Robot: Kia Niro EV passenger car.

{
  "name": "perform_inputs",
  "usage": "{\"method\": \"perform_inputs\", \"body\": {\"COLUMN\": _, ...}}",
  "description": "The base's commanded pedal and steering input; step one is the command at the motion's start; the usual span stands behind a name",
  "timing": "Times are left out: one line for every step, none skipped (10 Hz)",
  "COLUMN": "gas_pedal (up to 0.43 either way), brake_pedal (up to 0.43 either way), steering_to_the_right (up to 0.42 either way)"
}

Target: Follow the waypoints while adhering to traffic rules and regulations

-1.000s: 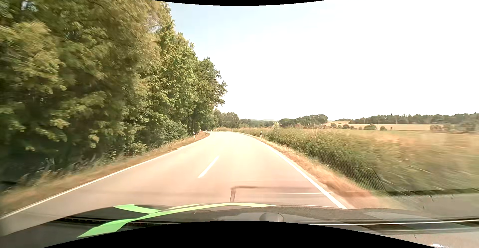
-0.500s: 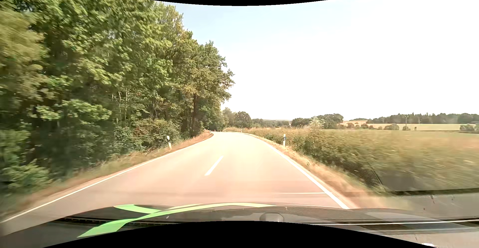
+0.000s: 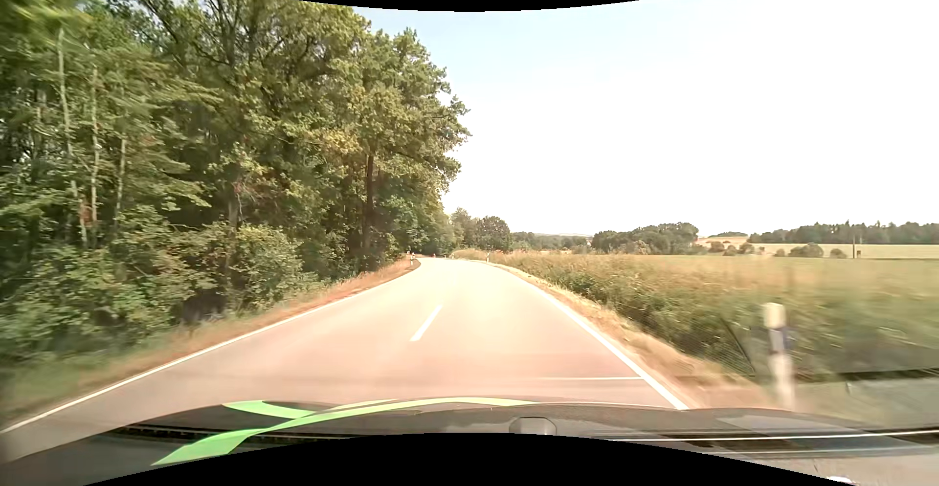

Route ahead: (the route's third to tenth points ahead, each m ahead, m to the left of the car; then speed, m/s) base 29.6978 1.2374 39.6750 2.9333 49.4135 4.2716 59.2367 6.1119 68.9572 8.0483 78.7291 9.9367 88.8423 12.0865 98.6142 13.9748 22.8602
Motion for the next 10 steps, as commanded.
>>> {"method": "perform_inputs", "body": {"gas_pedal": 0.260, "brake_pedal": 0.000, "steering_to_the_right": -0.022}}
{"method": "perform_inputs", "body": {"gas_pedal": 0.209, "brake_pedal": 0.000, "steering_to_the_right": -0.023}}
{"method": "perform_inputs", "body": {"gas_pedal": 0.150, "brake_pedal": 0.000, "steering_to_the_right": -0.023}}
{"method": "perform_inputs", "body": {"gas_pedal": 0.110, "brake_pedal": 0.000, "steering_to_the_right": -0.024}}
{"method": "perform_inputs", "body": {"gas_pedal": 0.087, "brake_pedal": 0.000, "steering_to_the_right": -0.024}}
{"method": "perform_inputs", "body": {"gas_pedal": 0.067, "brake_pedal": 0.000, "steering_to_the_right": -0.024}}
{"method": "perform_inputs", "body": {"gas_pedal": 0.047, "brake_pedal": 0.000, "steering_to_the_right": -0.021}}
{"method": "perform_inputs", "body": {"gas_pedal": 0.047, "brake_pedal": 0.000, "steering_to_the_right": -0.019}}
{"method": "perform_inputs", "body": {"gas_pedal": 0.028, "brake_pedal": 0.000, "steering_to_the_right": -0.019}}
{"method": "perform_inputs", "body": {"gas_pedal": 0.000, "brake_pedal": 0.000, "steering_to_the_right": -0.019}}
